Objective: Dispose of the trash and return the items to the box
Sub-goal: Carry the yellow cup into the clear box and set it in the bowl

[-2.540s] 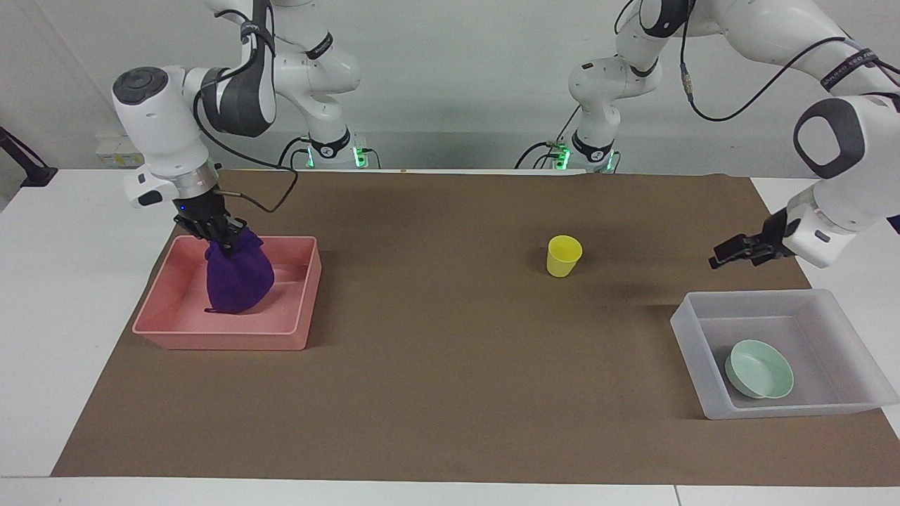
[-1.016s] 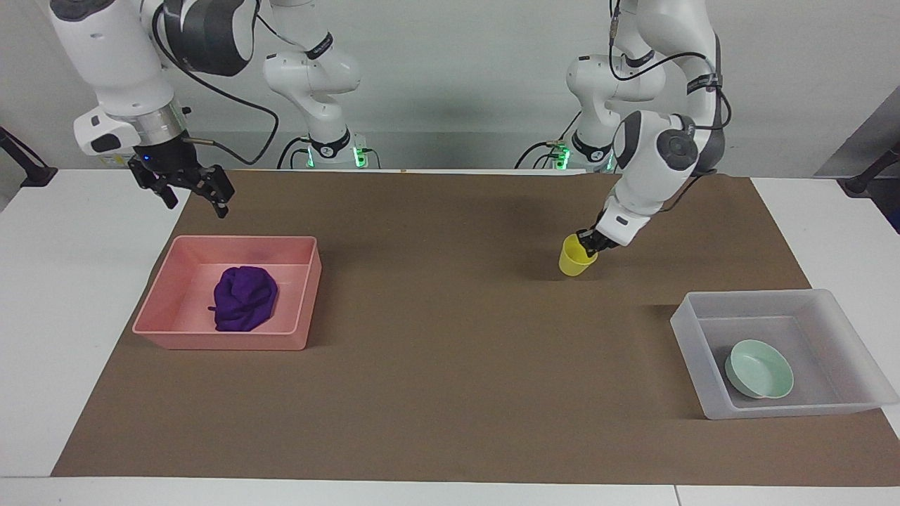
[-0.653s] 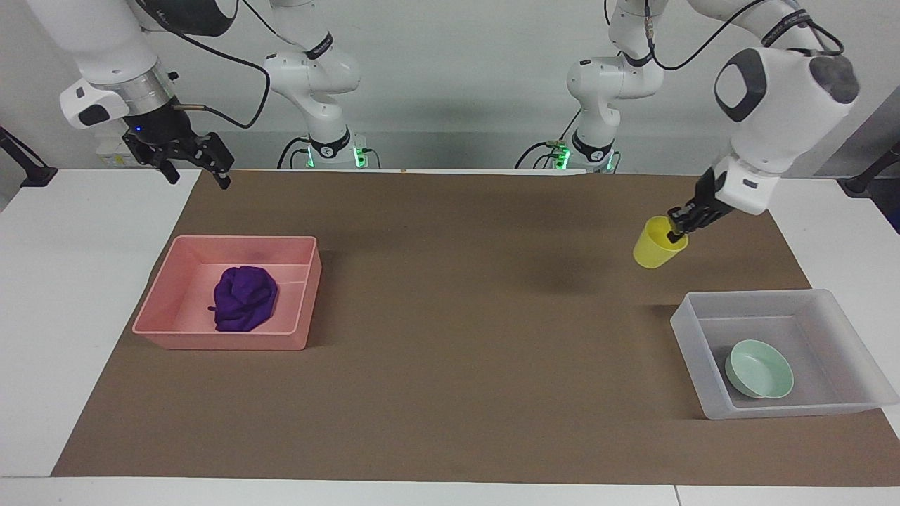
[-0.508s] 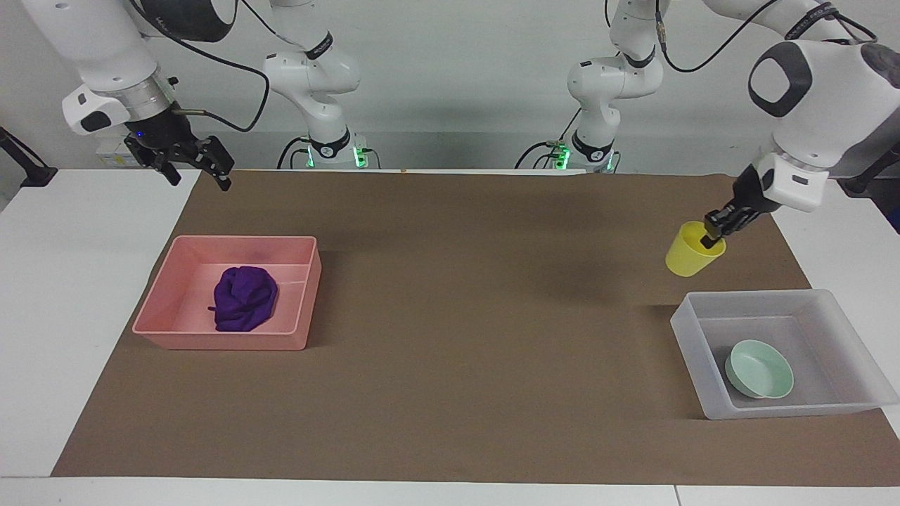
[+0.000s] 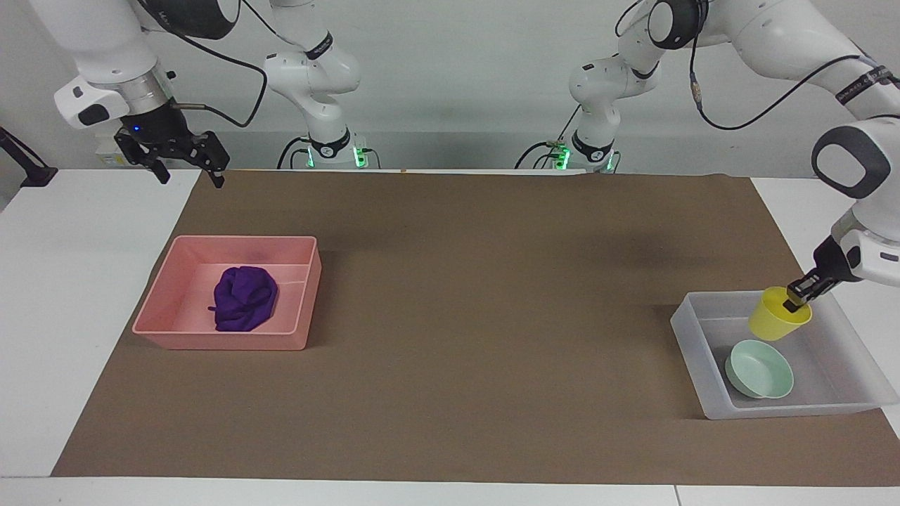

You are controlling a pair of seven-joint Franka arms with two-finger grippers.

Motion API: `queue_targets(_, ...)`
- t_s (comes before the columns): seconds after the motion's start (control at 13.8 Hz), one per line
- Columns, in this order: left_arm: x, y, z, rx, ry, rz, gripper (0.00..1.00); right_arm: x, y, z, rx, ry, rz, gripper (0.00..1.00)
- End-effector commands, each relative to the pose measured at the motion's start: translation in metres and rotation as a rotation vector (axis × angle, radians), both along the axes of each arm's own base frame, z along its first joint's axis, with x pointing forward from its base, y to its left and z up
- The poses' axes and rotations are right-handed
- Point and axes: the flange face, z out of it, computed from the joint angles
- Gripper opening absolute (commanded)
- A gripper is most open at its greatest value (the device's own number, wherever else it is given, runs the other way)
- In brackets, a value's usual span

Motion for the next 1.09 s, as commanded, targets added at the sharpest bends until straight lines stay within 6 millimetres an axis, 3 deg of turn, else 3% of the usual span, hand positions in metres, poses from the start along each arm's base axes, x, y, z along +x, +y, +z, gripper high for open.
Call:
queue_targets(0.0,0.018,0.008,-0.028,0.015,-0.012,-0.014,0.0,0.003,-0.001,-0.003,-0.016,0.019,0.02,1.0)
queue_targets(0.29,0.021,0.006,-0.075,0.001,0.051,-0.019,0.02,-0.001,-0.001,-0.01,-0.012,0.037,0.02,1.0)
queue_targets(0.36,0.022,0.008,-0.073,0.001,0.037,-0.028,0.42,-0.001,0.001,-0.01,-0.012,0.036,0.025,1.0)
queue_targets(0.44,0.022,0.016,-0.067,0.006,0.008,-0.058,0.99,-0.001,0.001,-0.01,-0.012,0.038,0.028,1.0)
queue_targets(0.58,0.02,0.021,-0.049,-0.003,-0.018,-0.077,1.0,0.0,0.007,-0.012,-0.027,0.03,0.047,1.0)
queue_targets(0.73,0.018,0.011,-0.023,0.017,-0.041,-0.092,1.0,-0.001,0.013,-0.013,-0.026,0.028,0.049,1.0)
queue_targets(0.94,-0.004,-0.012,0.042,0.016,-0.03,-0.123,1.0,-0.001,0.015,-0.013,-0.017,0.027,0.052,1.0)
queue_targets(1.02,-0.015,-0.023,0.053,0.002,0.023,-0.138,1.0,-0.001,0.015,-0.013,-0.016,0.027,0.052,1.0)
